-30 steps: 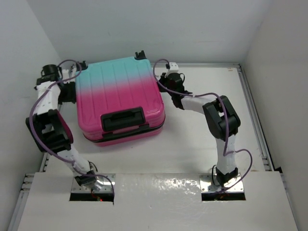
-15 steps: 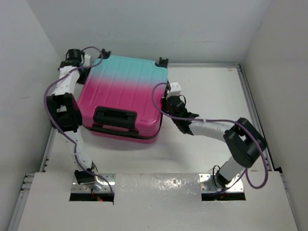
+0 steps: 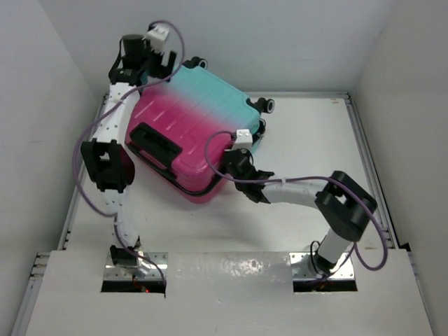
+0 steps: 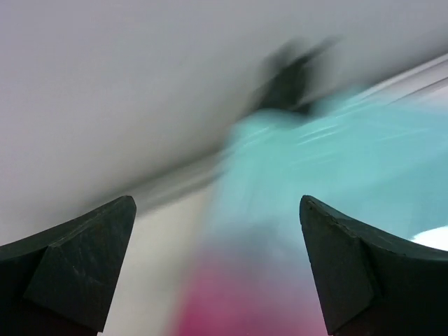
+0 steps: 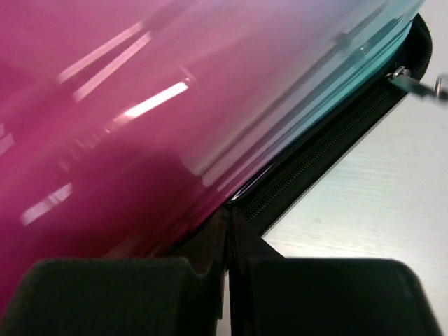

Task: Pack the luggage

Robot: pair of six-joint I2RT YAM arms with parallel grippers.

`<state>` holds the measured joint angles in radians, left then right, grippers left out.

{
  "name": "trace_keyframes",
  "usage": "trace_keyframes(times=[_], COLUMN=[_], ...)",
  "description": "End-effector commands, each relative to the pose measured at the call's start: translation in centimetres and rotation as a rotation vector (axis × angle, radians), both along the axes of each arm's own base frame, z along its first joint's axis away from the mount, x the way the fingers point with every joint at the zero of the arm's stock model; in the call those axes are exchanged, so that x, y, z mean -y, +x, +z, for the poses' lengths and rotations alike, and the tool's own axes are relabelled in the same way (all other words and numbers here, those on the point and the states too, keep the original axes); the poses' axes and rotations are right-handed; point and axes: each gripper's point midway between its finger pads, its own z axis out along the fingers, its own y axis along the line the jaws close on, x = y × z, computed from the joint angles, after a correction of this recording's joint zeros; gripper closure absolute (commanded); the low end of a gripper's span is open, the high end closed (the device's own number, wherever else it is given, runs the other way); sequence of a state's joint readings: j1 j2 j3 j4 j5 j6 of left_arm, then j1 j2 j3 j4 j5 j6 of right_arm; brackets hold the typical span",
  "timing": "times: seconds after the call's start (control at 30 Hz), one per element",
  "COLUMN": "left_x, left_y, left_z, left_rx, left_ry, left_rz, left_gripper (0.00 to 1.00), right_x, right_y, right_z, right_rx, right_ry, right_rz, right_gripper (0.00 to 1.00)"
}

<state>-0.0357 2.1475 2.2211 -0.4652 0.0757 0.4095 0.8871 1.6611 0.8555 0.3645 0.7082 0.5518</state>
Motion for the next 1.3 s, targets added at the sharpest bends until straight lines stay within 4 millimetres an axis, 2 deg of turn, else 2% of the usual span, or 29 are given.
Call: trace_keyframes(times=[0.0,0.03,0.07,0.1,0.13,0.17,0.23,0.27,0.3,0.33,0.37,0.4,0.43,0.5,0.53,0.57,0.6,0.63,0.7,0.73,0.8,0.87,0.97,1.0,1.03,1.07,1.13,1.27], left_x=[15.3,14.3,13.9,13.5,12.8,12.3,9.9,7.3,5.6,3.7,0.3,-1.3,-4.6,-7.4,-9.6,-10.5,-10.9,-12.7,-12.9,-13.4,-13.0,-12.9,-13.4,-13.6,-13.9,-13.7,-13.6,-13.6], left_y=[-10.3,-11.4,-11.8,-12.4,-13.4,-13.8,-14.3,-15.7,-16.3,-16.7,-18.6,-19.4,-20.6,-22.6,-23.5,-24.8,-25.1,-25.9,-26.4,-26.6,-26.2,-25.3,-24.5,-24.5,-24.6,-25.0,-24.6,-23.8], left_z=[21.3,23.8,24.4,24.0,24.2,23.4,19.6,20.0,18.6,16.2,16.5,15.8,15.2,12.3,11.3,9.4,7.7,6.5,3.9,3.4,2.6,2.9,1.5,-0.7,-1.7,-4.0,-4.9,-6.4], left_rx=[0.4,0.45,0.456,0.419,0.407,0.371,0.242,0.24,0.197,0.137,0.135,0.113,0.094,-0.025,-0.066,-0.146,-0.209,-0.25,-0.357,-0.38,-0.41,-0.38,-0.403,-0.463,-0.484,-0.542,-0.534,-0.532], left_ry=[-0.236,-0.24,-0.243,-0.243,-0.236,-0.233,-0.198,-0.185,-0.172,-0.152,-0.139,-0.115,-0.073,-0.045,-0.052,-0.069,-0.113,-0.151,-0.246,-0.273,-0.311,-0.338,-0.345,-0.353,-0.347,-0.355,-0.359,-0.328], left_rz=[-0.449,-0.415,-0.398,-0.382,-0.357,-0.33,-0.216,-0.16,-0.115,-0.076,-0.005,0.038,0.121,0.209,0.275,0.31,0.321,0.37,0.38,0.393,0.38,0.375,0.399,0.413,0.429,0.432,0.423,0.44], left_gripper=[0.0,0.0,0.0,0.0,0.0,0.0,0.02,0.02,0.03,0.04,0.05,0.05,0.06,0.06,0.06,0.06,0.06,0.06,0.06,0.05,0.03,0.02,0.01,0.01,0.01,0.01,0.0,0.0], right_x=[-15.6,-15.7,-15.9,-16.1,-17.1,-17.5,-17.2,-16.3,-14.7,-12.7,-10.8,-8.9,-7.3,-5.1,-4.4,-3.6,-3.0,-1.3,-0.8,0.2,0.2,0.3,1.0,0.7,1.5,1.7,1.1,-1.0], right_y=[-3.5,-3.0,-2.7,-2.5,-2.2,-2.1,-2.1,-2.1,-2.4,-2.9,-2.7,-3.1,-3.2,-2.8,-2.6,-1.9,-1.4,-0.5,0.0,0.7,0.9,1.0,1.8,1.6,2.4,2.6,2.8,3.9], right_z=[6.2,6.6,7.0,7.5,9.0,9.2,9.6,9.6,12.0,10.5,11.2,13.8,12.5,13.8,13.2,13.1,13.8,12.7,12.4,11.4,10.9,9.7,8.0,7.5,6.8,6.4,5.5,5.6], right_rx=[0.04,0.062,0.076,0.088,0.113,0.122,0.127,0.14,0.186,0.179,0.228,0.277,0.257,0.26,0.224,0.204,0.194,0.142,0.099,0.064,0.039,0.02,-0.031,-0.066,-0.081,-0.084,-0.08,-0.102], right_ry=[0.429,0.439,0.444,0.445,0.464,0.439,0.421,0.41,0.429,0.384,0.327,0.331,0.25,0.221,0.161,0.144,0.141,0.126,0.153,0.144,0.129,0.079,0.1,0.163,0.181,0.183,0.133,0.143], right_rz=[0.462,0.447,0.443,0.445,0.467,0.486,0.477,0.459,0.435,0.405,0.366,0.347,0.329,0.316,0.326,0.324,0.313,0.276,0.299,0.283,0.315,0.342,0.351,0.375,0.361,0.364,0.422,0.494], right_gripper=[1.0,1.0,1.0,1.0,1.0,1.0,1.0,1.0,1.0,1.0,1.0,1.0,1.0,0.96,0.94,0.91,0.87,0.85,0.77,0.74,0.68,0.63,0.62,0.63,0.64,0.65,0.64,0.58])
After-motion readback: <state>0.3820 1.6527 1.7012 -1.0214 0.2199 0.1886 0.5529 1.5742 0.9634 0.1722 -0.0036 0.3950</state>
